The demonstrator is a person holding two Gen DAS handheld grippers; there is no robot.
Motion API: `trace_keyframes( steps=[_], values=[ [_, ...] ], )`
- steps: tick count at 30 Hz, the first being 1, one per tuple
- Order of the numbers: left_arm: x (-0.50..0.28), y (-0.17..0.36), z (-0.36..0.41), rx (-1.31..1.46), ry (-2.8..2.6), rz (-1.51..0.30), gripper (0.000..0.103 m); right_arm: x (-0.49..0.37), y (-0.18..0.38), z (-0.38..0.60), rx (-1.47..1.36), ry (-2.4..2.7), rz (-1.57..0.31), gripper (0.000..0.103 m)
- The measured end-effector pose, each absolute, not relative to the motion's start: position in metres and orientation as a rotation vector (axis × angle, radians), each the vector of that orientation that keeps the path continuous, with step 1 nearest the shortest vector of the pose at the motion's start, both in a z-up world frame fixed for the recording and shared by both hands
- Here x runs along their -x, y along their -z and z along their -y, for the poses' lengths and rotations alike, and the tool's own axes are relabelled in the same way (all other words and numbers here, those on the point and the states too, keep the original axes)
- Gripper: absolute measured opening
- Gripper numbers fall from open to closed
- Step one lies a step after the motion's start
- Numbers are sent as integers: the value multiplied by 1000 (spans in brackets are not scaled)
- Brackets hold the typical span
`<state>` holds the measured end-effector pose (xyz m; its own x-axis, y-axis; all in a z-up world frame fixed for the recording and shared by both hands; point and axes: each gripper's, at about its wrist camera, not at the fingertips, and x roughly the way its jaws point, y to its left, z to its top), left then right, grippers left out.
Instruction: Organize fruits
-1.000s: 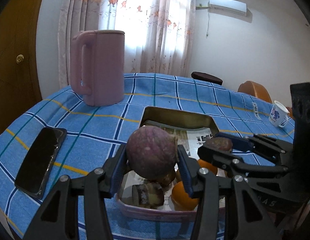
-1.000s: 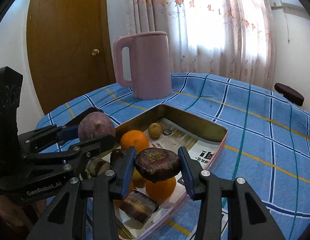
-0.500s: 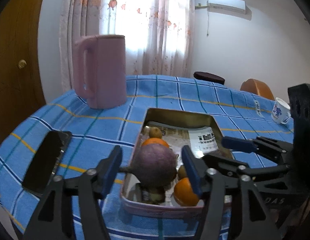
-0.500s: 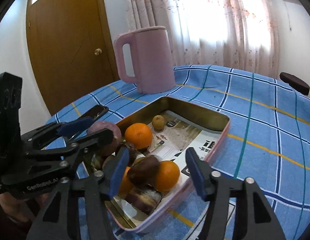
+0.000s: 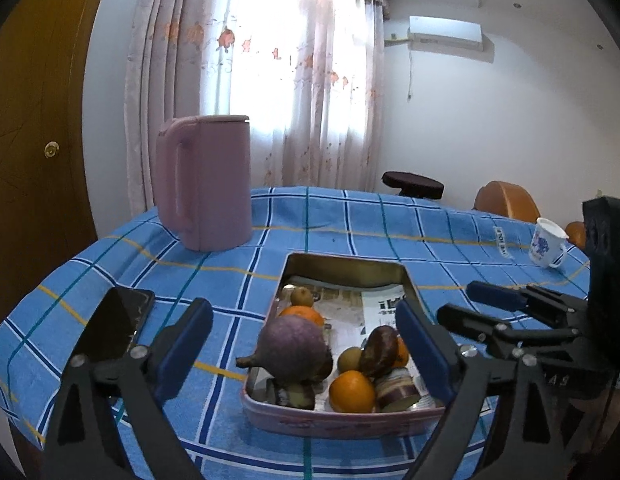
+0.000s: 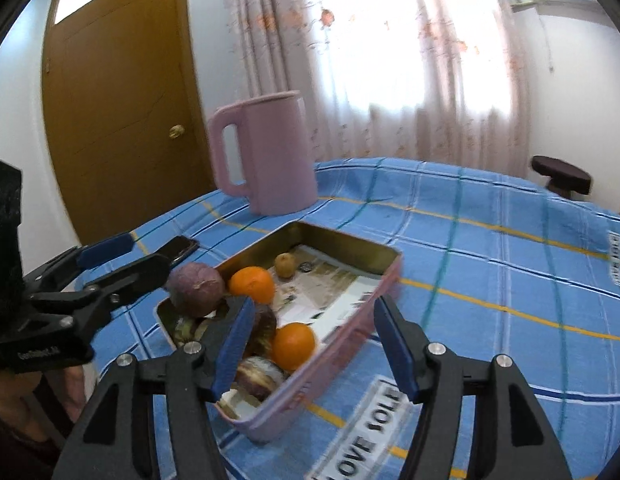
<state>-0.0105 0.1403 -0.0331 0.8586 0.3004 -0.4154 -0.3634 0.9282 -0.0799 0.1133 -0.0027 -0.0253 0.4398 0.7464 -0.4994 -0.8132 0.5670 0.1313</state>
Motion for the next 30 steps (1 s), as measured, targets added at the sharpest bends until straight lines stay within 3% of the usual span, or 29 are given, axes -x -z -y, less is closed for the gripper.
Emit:
trace_keyframes(
  steps=[30],
  values=[
    [5, 26, -98, 140, -265, -409, 99, -93, -9, 88, 54, -844, -431, 64]
  ],
)
